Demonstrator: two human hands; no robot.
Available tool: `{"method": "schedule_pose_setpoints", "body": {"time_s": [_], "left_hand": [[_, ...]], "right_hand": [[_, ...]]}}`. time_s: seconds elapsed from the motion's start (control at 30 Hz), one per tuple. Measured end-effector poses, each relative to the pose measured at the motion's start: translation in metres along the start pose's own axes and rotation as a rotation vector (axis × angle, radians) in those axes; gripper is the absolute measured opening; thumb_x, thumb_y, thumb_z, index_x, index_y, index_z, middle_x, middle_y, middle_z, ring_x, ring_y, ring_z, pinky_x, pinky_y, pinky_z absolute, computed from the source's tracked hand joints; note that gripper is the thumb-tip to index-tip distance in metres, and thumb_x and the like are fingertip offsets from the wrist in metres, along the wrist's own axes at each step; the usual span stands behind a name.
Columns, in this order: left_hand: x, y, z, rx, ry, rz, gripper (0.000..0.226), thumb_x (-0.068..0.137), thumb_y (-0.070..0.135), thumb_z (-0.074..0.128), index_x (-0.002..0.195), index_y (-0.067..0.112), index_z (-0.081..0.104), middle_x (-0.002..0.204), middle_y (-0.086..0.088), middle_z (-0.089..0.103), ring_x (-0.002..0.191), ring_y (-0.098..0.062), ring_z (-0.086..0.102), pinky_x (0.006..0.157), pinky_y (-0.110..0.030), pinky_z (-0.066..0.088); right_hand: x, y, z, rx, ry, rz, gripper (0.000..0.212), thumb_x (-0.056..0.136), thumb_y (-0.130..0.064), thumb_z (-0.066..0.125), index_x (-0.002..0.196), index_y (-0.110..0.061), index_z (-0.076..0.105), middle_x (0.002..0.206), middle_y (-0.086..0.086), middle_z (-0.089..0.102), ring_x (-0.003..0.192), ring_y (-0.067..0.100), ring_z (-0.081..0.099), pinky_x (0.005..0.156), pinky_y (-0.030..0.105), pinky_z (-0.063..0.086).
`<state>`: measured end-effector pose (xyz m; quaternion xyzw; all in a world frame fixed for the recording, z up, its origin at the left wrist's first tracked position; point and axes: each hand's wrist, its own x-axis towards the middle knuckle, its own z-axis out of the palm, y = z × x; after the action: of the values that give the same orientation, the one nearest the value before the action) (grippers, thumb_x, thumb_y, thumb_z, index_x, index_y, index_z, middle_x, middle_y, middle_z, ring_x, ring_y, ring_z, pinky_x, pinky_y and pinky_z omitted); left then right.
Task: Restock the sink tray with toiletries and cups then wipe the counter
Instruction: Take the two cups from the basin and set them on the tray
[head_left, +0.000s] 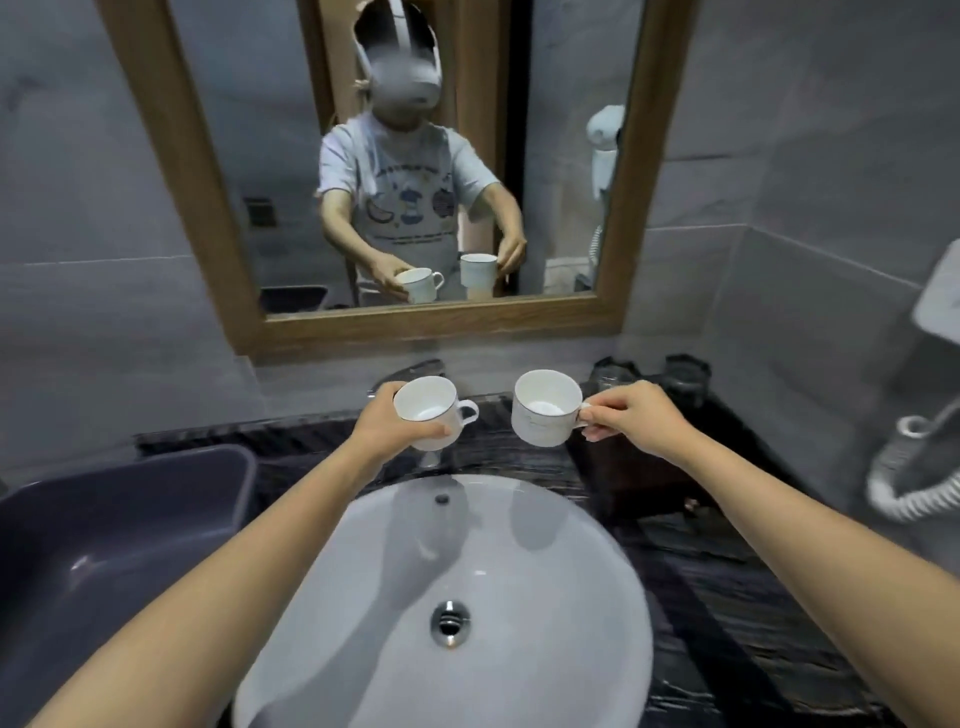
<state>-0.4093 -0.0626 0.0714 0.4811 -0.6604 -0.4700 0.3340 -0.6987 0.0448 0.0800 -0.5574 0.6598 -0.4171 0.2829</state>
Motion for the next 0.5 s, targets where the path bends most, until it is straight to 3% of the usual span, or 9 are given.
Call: {"method": "schedule_pose_setpoints", "body": {"time_s": [0.1,0.23,0.3,0.43,0.5], "left_hand": [[0.008,0.011,0.046,-0.012,-0.025,-0.003,0.056,0.051,0.023,0.085,0.097,0.030,0.054,0.099,0.006,0.059,0.083,-0.011,0.056,0.056,-0.023,0.045],[0.013,0.019,0.098,-0.025,-0.015,-0.022,0.046,0.059,0.017,0.084,0.085,0.036,0.051,0.091,0.017,0.055,0.081,0.001,0.054,0.057,-0.016,0.043],[0.014,0.022,0.116,-0.009,-0.014,-0.039,0.049,0.060,0.019,0.084,0.094,0.032,0.052,0.097,0.013,0.055,0.087,-0.005,0.054,0.061,-0.018,0.042],[0.015,0.024,0.140,-0.032,-0.002,-0.058,0.048,0.060,0.017,0.083,0.089,0.035,0.049,0.093,0.018,0.053,0.083,0.004,0.051,0.058,-0.015,0.041],[0.015,0.024,0.147,-0.042,0.006,-0.066,0.050,0.054,0.020,0.084,0.087,0.036,0.050,0.092,0.020,0.052,0.082,0.004,0.051,0.057,-0.013,0.042]], "right_hand": [[0.001,0.034,-0.042,-0.020,0.045,0.032,0.017,0.086,0.001,0.062,0.099,0.009,0.069,0.093,0.032,0.069,0.052,0.001,0.066,0.057,0.012,0.055],[0.006,0.074,-0.084,-0.039,0.102,0.070,0.015,0.086,-0.005,0.064,0.096,0.003,0.072,0.091,0.019,0.073,0.056,0.001,0.068,0.058,0.010,0.054],[0.009,0.093,-0.096,-0.032,0.122,0.091,0.014,0.086,-0.005,0.064,0.095,0.001,0.073,0.089,0.017,0.073,0.055,0.002,0.068,0.059,0.010,0.055],[0.015,0.126,-0.105,-0.002,0.122,0.115,0.016,0.087,-0.002,0.061,0.098,0.006,0.071,0.091,0.023,0.071,0.061,0.017,0.067,0.064,0.015,0.058],[0.016,0.141,-0.105,0.011,0.124,0.123,0.016,0.087,-0.001,0.061,0.098,0.007,0.070,0.090,0.024,0.071,0.060,0.016,0.066,0.063,0.015,0.058]]}}
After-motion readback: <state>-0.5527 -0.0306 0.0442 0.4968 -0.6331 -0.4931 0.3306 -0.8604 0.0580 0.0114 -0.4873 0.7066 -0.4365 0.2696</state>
